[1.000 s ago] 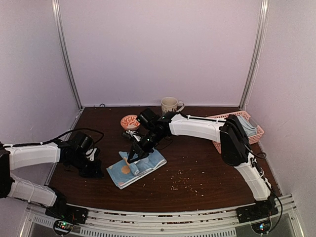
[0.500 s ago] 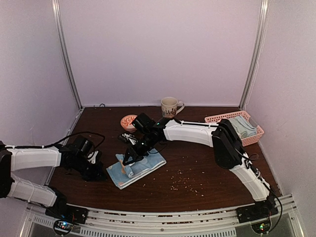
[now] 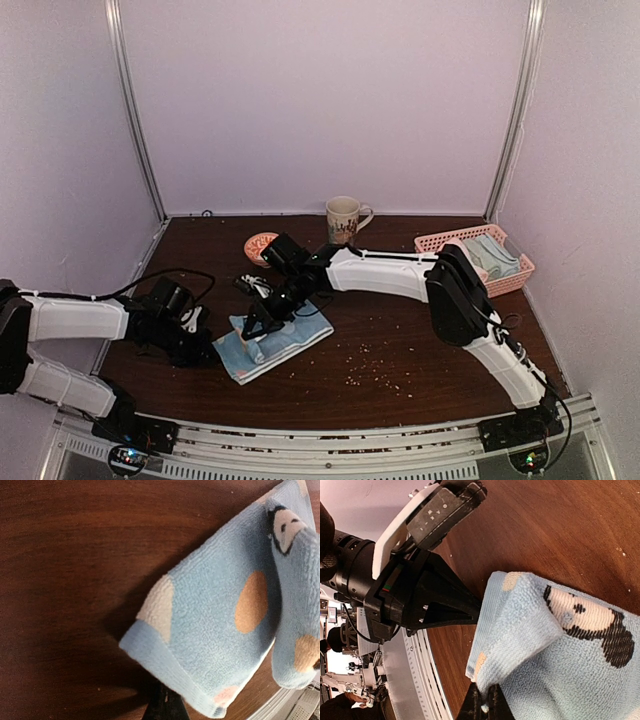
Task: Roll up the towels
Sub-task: Fold the towel at the center of the board.
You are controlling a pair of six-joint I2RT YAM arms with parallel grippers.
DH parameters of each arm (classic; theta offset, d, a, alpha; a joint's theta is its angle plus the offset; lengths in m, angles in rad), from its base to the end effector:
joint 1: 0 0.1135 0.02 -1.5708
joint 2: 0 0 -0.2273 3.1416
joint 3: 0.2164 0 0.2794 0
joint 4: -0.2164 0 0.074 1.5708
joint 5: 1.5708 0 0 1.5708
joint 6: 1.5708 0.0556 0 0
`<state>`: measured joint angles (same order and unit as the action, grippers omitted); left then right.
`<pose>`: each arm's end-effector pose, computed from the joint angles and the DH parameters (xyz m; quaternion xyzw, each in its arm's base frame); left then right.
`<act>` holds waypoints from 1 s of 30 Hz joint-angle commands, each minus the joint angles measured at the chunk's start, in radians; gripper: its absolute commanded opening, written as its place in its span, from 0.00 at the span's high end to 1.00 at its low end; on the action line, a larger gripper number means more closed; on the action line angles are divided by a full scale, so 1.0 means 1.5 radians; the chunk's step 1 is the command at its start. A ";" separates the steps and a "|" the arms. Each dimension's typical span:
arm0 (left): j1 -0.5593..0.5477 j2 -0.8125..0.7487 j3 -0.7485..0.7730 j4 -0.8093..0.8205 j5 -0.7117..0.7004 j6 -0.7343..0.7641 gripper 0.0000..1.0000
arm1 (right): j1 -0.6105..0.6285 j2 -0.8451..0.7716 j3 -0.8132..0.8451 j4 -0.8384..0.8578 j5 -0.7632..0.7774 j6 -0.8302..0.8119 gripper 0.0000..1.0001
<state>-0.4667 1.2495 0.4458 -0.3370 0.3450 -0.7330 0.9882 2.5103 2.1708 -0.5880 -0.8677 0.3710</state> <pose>0.2000 -0.1218 0.0595 -0.0915 0.9588 -0.2571 0.0789 0.2654 0.4799 0.1254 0.3881 -0.7798 -0.4905 0.0275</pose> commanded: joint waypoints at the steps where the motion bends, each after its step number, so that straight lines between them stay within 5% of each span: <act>1: -0.003 0.023 -0.016 0.041 -0.007 -0.004 1.00 | 0.012 0.019 0.018 0.019 -0.015 0.008 1.00; 12: -0.004 0.029 -0.022 0.048 0.000 -0.004 1.00 | 0.019 0.037 0.031 0.040 -0.022 0.019 0.98; 17: -0.005 0.004 -0.028 0.038 -0.003 -0.010 1.00 | 0.020 0.032 0.036 0.067 -0.050 0.032 0.71; 23: -0.004 -0.033 -0.018 0.001 -0.033 -0.017 1.00 | 0.015 0.007 0.012 0.107 -0.138 0.061 0.61; 30: -0.004 -0.142 0.083 -0.101 -0.137 -0.004 1.00 | -0.023 -0.042 0.029 -0.022 -0.082 -0.123 0.62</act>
<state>-0.4686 1.1065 0.4698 -0.4297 0.2359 -0.7517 0.9932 2.5439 2.1792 -0.4934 -1.0386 0.3878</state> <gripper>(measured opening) 0.003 0.387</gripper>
